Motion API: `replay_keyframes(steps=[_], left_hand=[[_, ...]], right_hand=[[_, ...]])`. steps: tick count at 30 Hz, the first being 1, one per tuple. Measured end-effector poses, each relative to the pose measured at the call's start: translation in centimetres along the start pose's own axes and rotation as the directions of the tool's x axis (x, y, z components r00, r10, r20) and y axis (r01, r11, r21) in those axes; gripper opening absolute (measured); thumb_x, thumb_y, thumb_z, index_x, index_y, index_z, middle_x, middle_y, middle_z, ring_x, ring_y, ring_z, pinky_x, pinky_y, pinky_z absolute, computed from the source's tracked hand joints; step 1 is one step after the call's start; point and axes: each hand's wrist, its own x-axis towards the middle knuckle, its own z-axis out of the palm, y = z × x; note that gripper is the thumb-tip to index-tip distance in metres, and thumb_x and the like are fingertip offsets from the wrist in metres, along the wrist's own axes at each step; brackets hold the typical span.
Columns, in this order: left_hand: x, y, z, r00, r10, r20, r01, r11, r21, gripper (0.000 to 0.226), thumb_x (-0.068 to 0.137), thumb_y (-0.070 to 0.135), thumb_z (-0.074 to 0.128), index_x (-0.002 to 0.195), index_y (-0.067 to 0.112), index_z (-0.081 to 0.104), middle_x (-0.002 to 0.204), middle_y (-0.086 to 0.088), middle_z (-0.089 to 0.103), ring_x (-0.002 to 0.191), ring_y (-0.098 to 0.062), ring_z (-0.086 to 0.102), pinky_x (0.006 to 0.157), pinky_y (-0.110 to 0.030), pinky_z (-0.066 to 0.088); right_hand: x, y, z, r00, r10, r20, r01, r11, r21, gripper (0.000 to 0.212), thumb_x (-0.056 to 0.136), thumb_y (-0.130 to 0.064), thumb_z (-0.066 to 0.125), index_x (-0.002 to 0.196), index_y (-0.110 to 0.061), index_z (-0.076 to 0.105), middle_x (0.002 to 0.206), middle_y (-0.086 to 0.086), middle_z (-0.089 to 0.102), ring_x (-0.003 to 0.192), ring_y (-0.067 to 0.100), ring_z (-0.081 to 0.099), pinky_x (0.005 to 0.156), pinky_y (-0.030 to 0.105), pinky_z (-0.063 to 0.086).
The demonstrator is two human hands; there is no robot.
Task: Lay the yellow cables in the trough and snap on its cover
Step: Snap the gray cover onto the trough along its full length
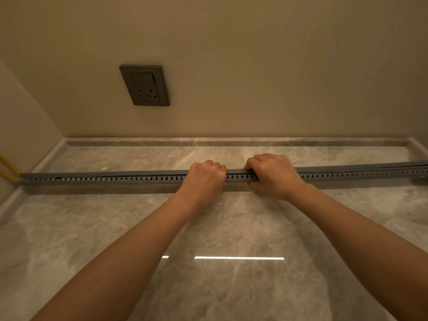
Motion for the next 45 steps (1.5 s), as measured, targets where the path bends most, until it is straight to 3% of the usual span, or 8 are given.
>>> replay_keyframes(steps=[11,22,32,37,45], left_hand=[[-0.1,0.7,-0.6,0.999,-0.045,0.009,0.045,0.998,-0.039,0.013,0.083,0.020,0.052,0.089,0.010,0.059,0.086,-0.005,0.063,0.079,-0.022,0.057,0.055,-0.029,0.031],[1.7,3.2,-0.5,0.998,0.004,-0.056,-0.009,0.995,-0.104,0.021,0.090,0.024,0.050,0.097,0.007,0.059,0.092,-0.008,0.065,0.084,-0.025,0.058,0.058,-0.031,0.030],[1.9,2.8,-0.5,0.999,0.048,-0.026,-0.050,0.995,-0.086,0.028,0.092,0.028,0.047,0.109,0.008,0.056,0.102,-0.007,0.061,0.092,-0.024,0.055,0.060,-0.031,0.031],[1.8,2.8,-0.5,0.999,0.031,-0.019,-0.033,0.994,-0.107,0.030,0.092,0.031,0.047,0.110,0.009,0.055,0.105,-0.007,0.061,0.096,-0.024,0.054,0.063,-0.032,0.036],[1.8,2.7,-0.3,0.999,0.033,-0.022,-0.035,0.995,-0.094,0.029,0.091,0.034,0.049,0.107,0.010,0.055,0.102,-0.005,0.062,0.093,-0.023,0.054,0.061,-0.029,0.030]], right_hand=[[0.9,0.8,-0.3,0.998,-0.022,0.058,0.018,0.997,0.070,0.022,0.070,-0.026,0.063,0.090,-0.017,0.064,0.084,0.000,0.069,0.071,0.024,0.060,0.058,0.026,0.033],[0.9,1.2,-0.4,0.999,-0.049,-0.004,0.049,0.990,0.130,0.017,0.067,-0.022,0.065,0.078,-0.010,0.063,0.070,0.006,0.066,0.059,0.030,0.058,0.053,0.028,0.033],[-1.1,1.1,0.4,0.982,-0.053,-0.182,0.093,0.971,0.220,0.030,0.073,-0.031,0.075,0.087,-0.006,0.066,0.077,0.008,0.065,0.071,0.026,0.061,0.051,0.033,0.048],[-2.2,1.8,0.0,0.987,-0.081,-0.140,0.106,0.978,0.181,0.034,0.069,-0.020,0.080,0.097,-0.005,0.067,0.084,0.009,0.068,0.076,0.028,0.063,0.054,0.035,0.052],[-3.3,3.5,-0.8,0.998,-0.021,-0.052,0.027,0.991,0.127,0.035,0.071,-0.022,0.077,0.101,-0.007,0.066,0.091,0.009,0.067,0.084,0.030,0.062,0.058,0.038,0.051]])
